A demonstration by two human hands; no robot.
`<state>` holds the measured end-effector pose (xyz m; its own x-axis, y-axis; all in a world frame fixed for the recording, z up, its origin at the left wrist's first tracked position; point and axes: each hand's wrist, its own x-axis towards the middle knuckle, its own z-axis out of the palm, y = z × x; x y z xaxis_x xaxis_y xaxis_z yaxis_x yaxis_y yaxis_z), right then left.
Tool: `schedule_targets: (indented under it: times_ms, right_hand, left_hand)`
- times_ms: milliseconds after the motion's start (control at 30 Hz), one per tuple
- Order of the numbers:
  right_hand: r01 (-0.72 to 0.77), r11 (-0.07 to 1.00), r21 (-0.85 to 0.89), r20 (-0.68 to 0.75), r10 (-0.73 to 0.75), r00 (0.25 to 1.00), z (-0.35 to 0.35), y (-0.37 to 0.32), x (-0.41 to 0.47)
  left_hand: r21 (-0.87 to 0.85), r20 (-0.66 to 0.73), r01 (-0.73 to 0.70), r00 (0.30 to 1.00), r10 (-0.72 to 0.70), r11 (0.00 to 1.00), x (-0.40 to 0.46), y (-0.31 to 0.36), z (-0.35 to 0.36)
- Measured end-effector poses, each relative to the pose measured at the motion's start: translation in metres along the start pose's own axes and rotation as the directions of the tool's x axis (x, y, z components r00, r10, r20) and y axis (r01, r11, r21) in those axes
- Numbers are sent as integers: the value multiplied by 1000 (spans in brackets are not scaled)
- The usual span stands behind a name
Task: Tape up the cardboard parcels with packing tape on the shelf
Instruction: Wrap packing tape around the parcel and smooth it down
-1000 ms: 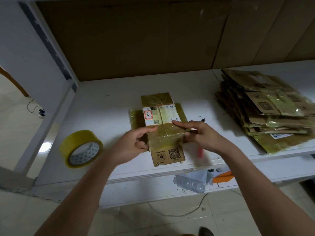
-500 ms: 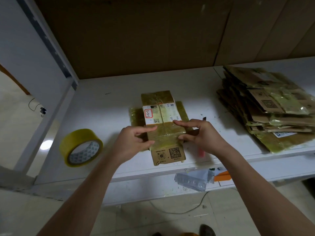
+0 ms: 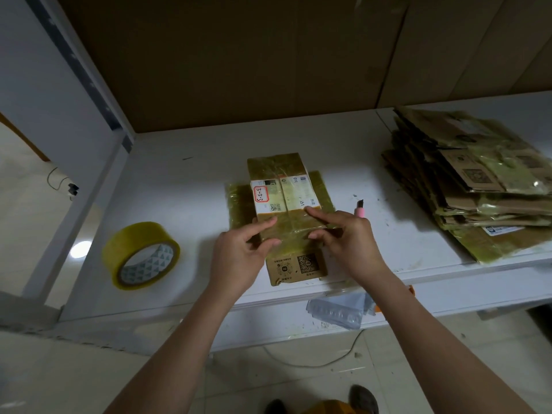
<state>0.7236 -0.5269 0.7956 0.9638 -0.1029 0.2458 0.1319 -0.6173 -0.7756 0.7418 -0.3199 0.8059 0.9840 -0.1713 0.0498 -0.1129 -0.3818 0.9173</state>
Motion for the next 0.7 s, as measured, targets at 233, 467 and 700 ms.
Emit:
schedule_targets:
  times_ms: [233,467,700]
  right_hand:
    - [9,999,52,30,-11,999,-4,-2,4]
    - [-75,991,109,20,73,997,-3,-10,4]
    - [-148,988,-44,58,150,987,-3,-25,4]
  left_hand:
    - [-37,36,-11,999,12,999,4,2,-4]
    - [-54,35,-2,999,3,999,5,-1,-5]
    - [-25,73,75,995,-73,997,10,4,-8]
